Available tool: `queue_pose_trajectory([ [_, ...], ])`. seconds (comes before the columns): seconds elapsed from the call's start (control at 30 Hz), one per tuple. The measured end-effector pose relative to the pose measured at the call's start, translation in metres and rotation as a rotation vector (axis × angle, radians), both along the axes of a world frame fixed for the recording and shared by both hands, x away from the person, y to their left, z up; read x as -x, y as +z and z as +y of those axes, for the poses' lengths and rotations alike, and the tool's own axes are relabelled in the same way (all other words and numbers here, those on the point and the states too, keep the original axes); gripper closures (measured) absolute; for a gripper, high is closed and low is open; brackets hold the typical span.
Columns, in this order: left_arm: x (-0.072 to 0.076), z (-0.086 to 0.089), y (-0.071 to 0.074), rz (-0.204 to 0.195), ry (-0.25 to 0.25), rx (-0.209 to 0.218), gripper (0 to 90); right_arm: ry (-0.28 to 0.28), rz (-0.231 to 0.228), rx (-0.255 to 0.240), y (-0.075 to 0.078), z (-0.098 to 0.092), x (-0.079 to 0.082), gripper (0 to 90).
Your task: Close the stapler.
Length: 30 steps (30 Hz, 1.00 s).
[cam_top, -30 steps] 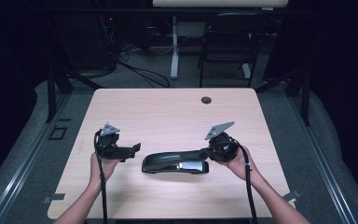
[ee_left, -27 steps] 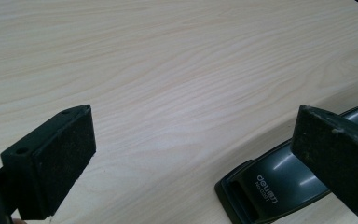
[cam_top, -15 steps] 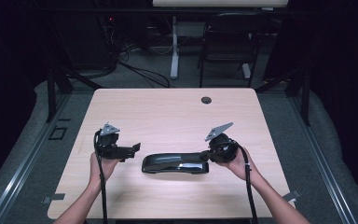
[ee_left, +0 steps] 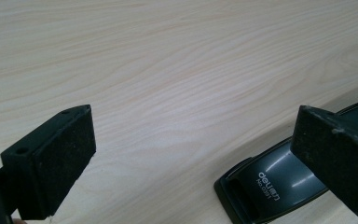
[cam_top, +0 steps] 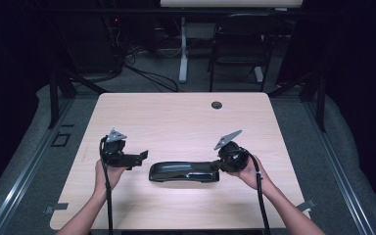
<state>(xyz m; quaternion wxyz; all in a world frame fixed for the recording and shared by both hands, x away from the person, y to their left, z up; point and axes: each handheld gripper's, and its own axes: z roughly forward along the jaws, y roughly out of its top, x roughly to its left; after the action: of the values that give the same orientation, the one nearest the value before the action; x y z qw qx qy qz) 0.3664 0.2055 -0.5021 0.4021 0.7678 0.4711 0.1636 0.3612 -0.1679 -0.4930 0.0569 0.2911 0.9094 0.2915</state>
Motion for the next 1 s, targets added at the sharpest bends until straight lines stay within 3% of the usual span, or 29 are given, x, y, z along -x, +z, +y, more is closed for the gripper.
queue_pose_trajectory([
  [0.2, 0.001, 0.0, 0.001, -0.004, -0.003, -0.002, 0.1, -0.001, 0.0, 0.0, 0.0, 0.0, 0.0, 90.0],
  [0.3, 0.001, 0.0, 0.001, -0.001, -0.007, -0.002, 0.1, 0.002, -0.022, -0.009, 0.001, 0.0, 0.002, 90.0],
  [0.43, 0.001, -0.001, 0.001, 0.004, -0.011, -0.005, 0.1, 0.007, -0.091, -0.054, 0.016, 0.0, 0.008, 90.0],
  [0.6, 0.001, -0.001, 0.001, 0.008, 0.0, -0.01, 0.1, 0.01, -0.186, -0.056, 0.026, 0.002, 0.015, 90.0],
  [0.77, 0.002, 0.0, 0.002, -0.002, 0.012, -0.011, 0.1, -0.021, -0.281, -0.127, 0.042, -0.005, 0.023, 88.4],
  [1.0, 0.002, 0.001, 0.001, -0.005, 0.019, -0.021, 0.1, -0.091, -0.332, -0.218, 0.058, -0.026, 0.029, 82.9],
])
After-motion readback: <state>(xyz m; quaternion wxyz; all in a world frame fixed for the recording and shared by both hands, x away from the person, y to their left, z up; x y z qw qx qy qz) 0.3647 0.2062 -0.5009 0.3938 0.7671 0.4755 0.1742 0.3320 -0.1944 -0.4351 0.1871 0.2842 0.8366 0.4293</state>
